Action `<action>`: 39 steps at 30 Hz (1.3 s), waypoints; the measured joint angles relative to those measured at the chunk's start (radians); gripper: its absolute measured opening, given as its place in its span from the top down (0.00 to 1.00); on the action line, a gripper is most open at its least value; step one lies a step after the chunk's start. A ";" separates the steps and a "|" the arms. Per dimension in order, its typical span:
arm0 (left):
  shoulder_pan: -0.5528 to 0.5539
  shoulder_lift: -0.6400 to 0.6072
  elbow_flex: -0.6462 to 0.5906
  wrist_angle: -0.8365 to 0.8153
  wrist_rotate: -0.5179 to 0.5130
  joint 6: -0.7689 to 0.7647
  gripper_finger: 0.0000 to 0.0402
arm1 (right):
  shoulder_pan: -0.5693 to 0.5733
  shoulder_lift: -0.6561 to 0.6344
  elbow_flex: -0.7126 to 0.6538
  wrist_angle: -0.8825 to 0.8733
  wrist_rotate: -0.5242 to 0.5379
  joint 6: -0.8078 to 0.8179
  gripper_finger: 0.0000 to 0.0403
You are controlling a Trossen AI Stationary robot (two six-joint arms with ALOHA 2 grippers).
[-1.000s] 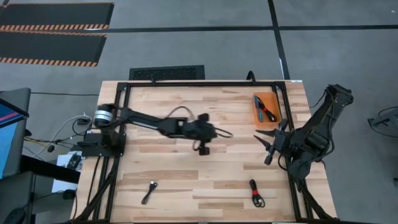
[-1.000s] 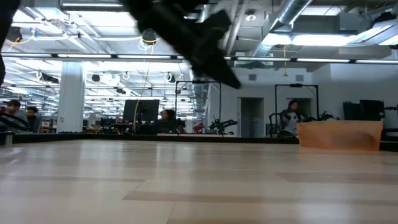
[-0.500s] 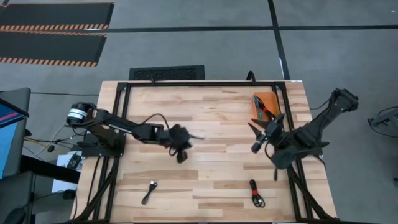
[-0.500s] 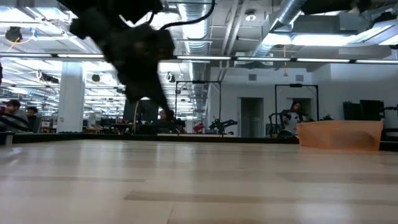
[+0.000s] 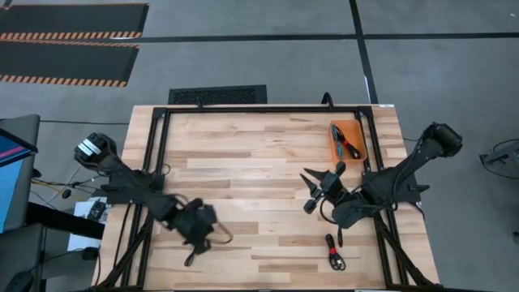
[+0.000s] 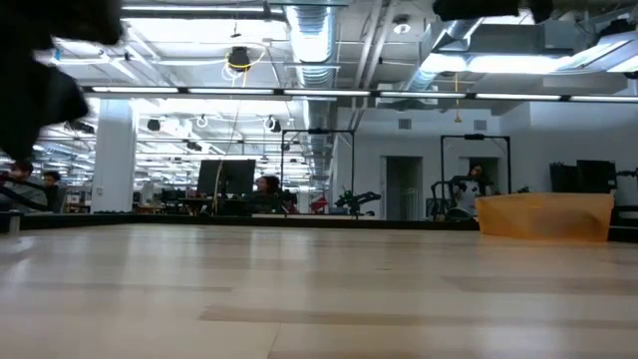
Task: Pick and place USB-C Cables
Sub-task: Put the left black charger cable into the orange bin
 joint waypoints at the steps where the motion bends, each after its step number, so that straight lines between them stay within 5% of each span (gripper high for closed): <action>1: -0.034 -0.013 0.000 -0.009 -0.011 -0.033 1.00 | -0.005 0.004 0.000 0.044 -0.014 -0.024 0.71; 10: -0.226 0.005 0.000 -0.053 -0.070 -0.190 0.83 | -0.016 0.011 0.000 0.230 -0.148 -0.088 0.71; 16: -0.219 0.081 0.000 -0.052 -0.077 -0.173 0.62 | -0.003 0.057 0.001 0.240 -0.153 -0.033 0.71; 21: -0.176 0.137 0.000 -0.046 0.042 -0.134 0.54 | -0.002 0.109 0.001 0.255 -0.187 -0.031 0.71; 27: -0.133 0.167 0.004 -0.038 0.095 -0.055 0.63 | -0.002 0.121 0.001 0.257 -0.192 -0.031 0.71; 35: -0.123 0.166 0.002 -0.024 0.051 0.037 0.95 | -0.002 0.121 0.001 0.262 -0.192 -0.031 0.71; 39: -0.123 0.167 0.000 -0.025 -0.011 0.046 0.96 | -0.009 0.121 0.001 0.279 -0.195 -0.031 0.71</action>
